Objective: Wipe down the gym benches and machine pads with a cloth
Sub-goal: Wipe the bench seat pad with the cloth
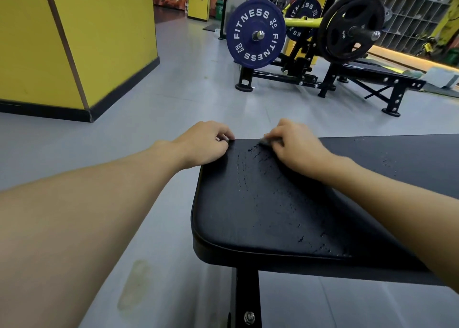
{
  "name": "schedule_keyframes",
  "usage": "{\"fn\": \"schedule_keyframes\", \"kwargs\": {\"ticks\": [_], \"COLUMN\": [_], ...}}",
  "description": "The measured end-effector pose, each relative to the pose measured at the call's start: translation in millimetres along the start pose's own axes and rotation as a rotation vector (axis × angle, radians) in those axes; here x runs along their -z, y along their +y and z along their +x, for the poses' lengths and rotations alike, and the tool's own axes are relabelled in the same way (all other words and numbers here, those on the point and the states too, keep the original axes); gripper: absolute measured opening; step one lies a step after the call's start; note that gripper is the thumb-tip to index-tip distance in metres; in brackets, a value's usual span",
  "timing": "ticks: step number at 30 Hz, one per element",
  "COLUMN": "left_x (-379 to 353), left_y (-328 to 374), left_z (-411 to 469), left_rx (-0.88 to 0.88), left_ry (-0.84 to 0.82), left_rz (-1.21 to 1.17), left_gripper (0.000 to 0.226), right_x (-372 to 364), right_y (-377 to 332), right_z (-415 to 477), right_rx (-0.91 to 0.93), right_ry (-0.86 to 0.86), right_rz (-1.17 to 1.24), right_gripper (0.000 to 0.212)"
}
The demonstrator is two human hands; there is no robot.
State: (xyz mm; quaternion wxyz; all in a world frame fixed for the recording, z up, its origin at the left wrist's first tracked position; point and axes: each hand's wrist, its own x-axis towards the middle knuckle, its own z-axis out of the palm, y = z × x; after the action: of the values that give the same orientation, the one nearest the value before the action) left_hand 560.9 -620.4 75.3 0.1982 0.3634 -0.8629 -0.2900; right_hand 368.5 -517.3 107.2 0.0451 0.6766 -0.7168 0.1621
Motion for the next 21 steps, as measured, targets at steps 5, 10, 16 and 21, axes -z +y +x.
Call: {"fn": "schedule_keyframes", "kwargs": {"ticks": [5,10,16,21], "left_x": [-1,0,2,1], "left_y": [-10,-13,-9,-13], "left_z": [1,-1,-2,-6], "left_rx": [0.044,0.066,0.061,0.053], "left_ry": [0.032,0.013,0.012,-0.054], "left_rz": [-0.034,-0.078,-0.064,-0.031], "left_gripper": [0.03,0.044,0.048,0.042], "right_x": [-17,-12,-20,-7], "right_y": [-39,-19,-59,-23], "right_z": [-5,14,-10,8], "right_rx": [0.151,0.033,0.23,0.022], "right_ry": [-0.036,-0.023,-0.117,-0.045], "right_rz": [0.022,-0.007,0.085,0.0], "right_gripper": [0.029,0.031,0.034,0.035]}}
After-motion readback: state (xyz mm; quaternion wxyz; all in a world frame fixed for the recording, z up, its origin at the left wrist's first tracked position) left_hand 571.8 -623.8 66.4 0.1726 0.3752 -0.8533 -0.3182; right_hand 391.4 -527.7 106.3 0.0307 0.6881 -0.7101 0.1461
